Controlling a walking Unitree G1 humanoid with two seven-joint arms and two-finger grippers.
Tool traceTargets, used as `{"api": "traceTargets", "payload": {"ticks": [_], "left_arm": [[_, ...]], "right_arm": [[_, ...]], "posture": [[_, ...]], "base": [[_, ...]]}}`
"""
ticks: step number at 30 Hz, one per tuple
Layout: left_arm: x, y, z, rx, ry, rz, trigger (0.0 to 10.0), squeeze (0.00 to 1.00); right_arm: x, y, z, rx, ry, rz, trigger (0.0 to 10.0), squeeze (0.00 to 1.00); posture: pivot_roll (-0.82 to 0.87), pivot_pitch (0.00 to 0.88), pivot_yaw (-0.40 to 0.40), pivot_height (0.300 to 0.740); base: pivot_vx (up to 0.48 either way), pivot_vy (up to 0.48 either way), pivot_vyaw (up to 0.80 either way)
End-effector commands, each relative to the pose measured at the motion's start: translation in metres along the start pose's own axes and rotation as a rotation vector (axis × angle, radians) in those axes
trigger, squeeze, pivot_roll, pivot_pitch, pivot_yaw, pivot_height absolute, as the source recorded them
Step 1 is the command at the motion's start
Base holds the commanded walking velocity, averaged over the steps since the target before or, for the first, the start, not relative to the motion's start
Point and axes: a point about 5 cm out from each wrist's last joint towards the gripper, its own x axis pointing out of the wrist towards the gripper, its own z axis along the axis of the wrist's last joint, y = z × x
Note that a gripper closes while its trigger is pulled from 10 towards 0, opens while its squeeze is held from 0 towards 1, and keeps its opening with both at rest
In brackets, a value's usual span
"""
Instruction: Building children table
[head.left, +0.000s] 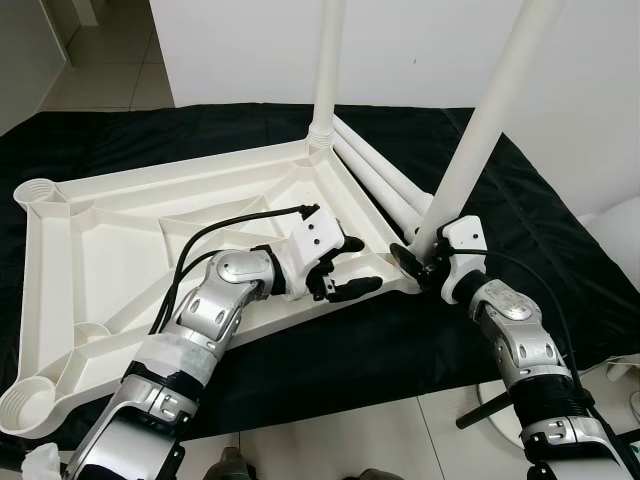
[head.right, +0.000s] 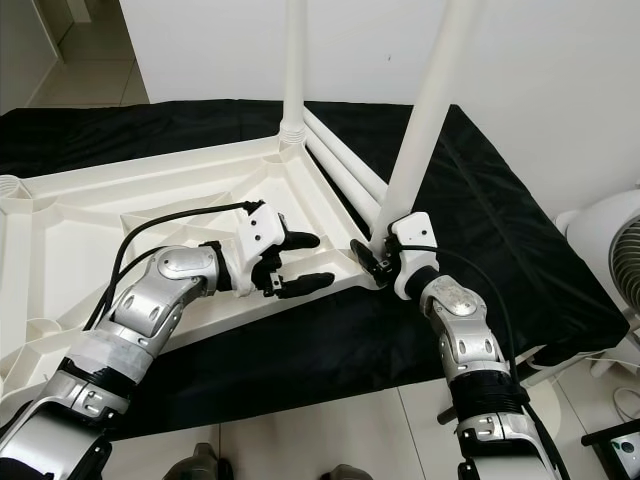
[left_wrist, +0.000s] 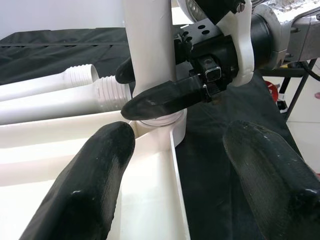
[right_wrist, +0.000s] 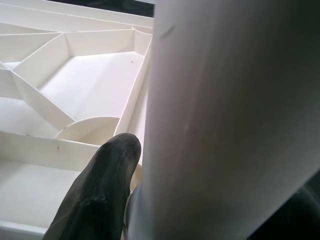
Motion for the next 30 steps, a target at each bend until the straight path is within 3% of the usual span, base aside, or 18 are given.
{"api": "traceTargets", "payload": {"ticks": [1, 2, 13, 17, 18, 19, 21, 25, 28, 30], "left_arm": [[0.001, 0.001, 0.001, 0.008, 0.005, 0.005, 10.0, 0.00], [0.001, 0.001, 0.001, 0.009, 0.005, 0.004, 10.0, 0.00], [0.001, -0.002, 0.000, 0.006, 0.008, -0.006, 10.0, 0.00], [0.000, -0.004, -0.001, 0.005, 0.012, -0.013, 10.0, 0.00], [0.000, -0.004, -0.001, 0.005, 0.012, -0.013, 10.0, 0.00], [0.000, -0.004, -0.002, 0.006, 0.013, -0.013, 10.0, 0.00], [0.000, -0.004, -0.002, 0.006, 0.013, -0.013, 10.0, 0.00], [-0.001, -0.003, -0.002, 0.007, 0.014, -0.011, 10.0, 0.00], [-0.001, -0.003, -0.002, 0.008, 0.014, -0.011, 10.0, 0.00], [-0.001, -0.003, -0.002, 0.008, 0.014, -0.013, 10.0, 0.00]], "right_arm": [[-0.003, 0.003, -0.008, 0.018, 0.025, 0.005, 0.0, 0.00], [-0.002, 0.007, -0.007, 0.050, 0.018, -0.008, 10.0, 0.00], [0.001, 0.017, -0.005, 0.157, 0.045, -0.205, 10.0, 0.00], [0.002, 0.028, -0.001, 0.205, 0.062, -0.450, 10.0, 0.00], [0.002, 0.028, -0.001, 0.205, 0.062, -0.450, 10.0, 0.00], [0.001, 0.034, -0.002, 0.216, 0.080, -0.527, 10.0, 0.00], [0.001, 0.034, -0.002, 0.216, 0.080, -0.527, 10.0, 0.00], [-0.005, 0.049, -0.002, 0.240, 0.086, -0.689, 10.0, 0.00], [-0.006, 0.054, -0.001, 0.245, 0.085, -0.730, 10.0, 0.00], [-0.003, 0.069, 0.001, 0.297, 0.078, -0.730, 10.0, 0.00]], "posture": [[0.00, 0.008, -0.036, 0.740], [0.00, 0.007, -0.035, 0.740], [0.00, 0.012, -0.043, 0.740], [0.00, 0.009, -0.049, 0.740], [0.00, 0.009, -0.049, 0.740], [0.00, 0.008, -0.053, 0.740], [0.00, 0.008, -0.053, 0.740], [0.01, 0.004, -0.057, 0.740], [0.01, 0.003, -0.058, 0.740], [0.01, 0.000, -0.054, 0.740]], "base": [[0.000, 0.000, 0.00], [0.000, 0.000, 0.00], [0.000, 0.000, 0.00], [0.000, 0.000, 0.00], [0.000, 0.000, 0.00], [0.000, 0.000, 0.00], [0.000, 0.000, 0.00], [0.000, 0.000, 0.00], [0.000, 0.000, 0.00], [0.000, 0.000, 0.00]]}}
